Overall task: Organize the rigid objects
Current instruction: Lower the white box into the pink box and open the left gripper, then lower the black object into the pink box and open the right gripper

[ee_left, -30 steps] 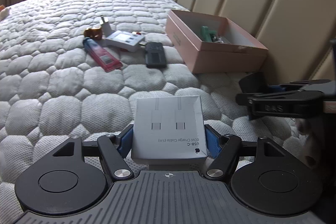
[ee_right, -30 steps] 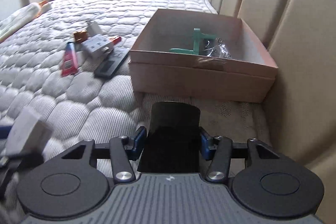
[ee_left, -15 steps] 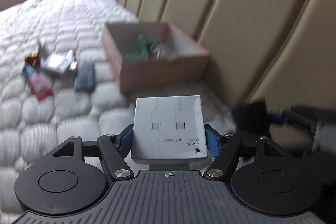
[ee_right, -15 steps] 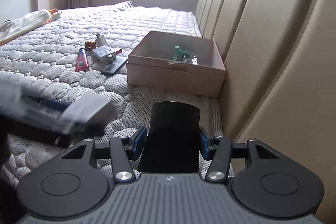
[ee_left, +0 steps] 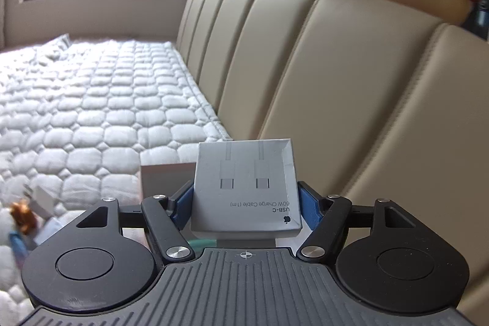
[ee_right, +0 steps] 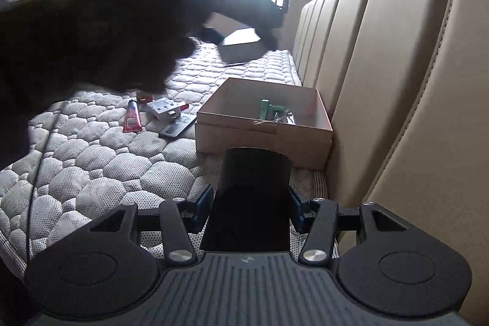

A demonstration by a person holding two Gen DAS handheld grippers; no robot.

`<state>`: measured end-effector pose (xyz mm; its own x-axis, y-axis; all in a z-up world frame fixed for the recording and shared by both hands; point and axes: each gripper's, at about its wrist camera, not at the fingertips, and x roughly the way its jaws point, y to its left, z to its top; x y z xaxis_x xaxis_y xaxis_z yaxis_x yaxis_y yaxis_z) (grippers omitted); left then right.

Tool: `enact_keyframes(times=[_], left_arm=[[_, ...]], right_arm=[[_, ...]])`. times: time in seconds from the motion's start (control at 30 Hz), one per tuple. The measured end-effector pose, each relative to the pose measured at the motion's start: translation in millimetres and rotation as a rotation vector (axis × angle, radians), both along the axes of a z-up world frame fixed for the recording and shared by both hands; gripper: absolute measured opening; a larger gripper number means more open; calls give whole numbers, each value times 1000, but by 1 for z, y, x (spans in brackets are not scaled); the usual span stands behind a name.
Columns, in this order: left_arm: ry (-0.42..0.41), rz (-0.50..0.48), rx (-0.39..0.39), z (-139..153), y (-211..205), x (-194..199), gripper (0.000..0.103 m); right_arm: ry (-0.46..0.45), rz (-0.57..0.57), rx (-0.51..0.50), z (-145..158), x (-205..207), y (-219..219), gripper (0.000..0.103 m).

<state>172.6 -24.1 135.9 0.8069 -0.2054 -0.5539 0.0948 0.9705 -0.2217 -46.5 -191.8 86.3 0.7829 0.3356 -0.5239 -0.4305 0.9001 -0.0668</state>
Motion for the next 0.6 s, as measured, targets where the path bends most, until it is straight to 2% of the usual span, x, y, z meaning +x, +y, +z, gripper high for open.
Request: enact_keyframes(times=[0.1, 0.17, 0.4, 0.6], left_arm=[[88, 9, 52, -29, -9, 21, 73], [93, 20, 88, -39, -12, 22, 71], [50, 40, 17, -39, 16, -2, 71], [53, -6, -10, -45, 45, -50, 71]], right_arm=[[-2, -5, 9, -2, 2, -4, 51], [5, -14, 15, -4, 4, -6, 51], [27, -28, 9, -10, 9, -8, 51], [44, -18, -10, -11, 13, 3, 51]])
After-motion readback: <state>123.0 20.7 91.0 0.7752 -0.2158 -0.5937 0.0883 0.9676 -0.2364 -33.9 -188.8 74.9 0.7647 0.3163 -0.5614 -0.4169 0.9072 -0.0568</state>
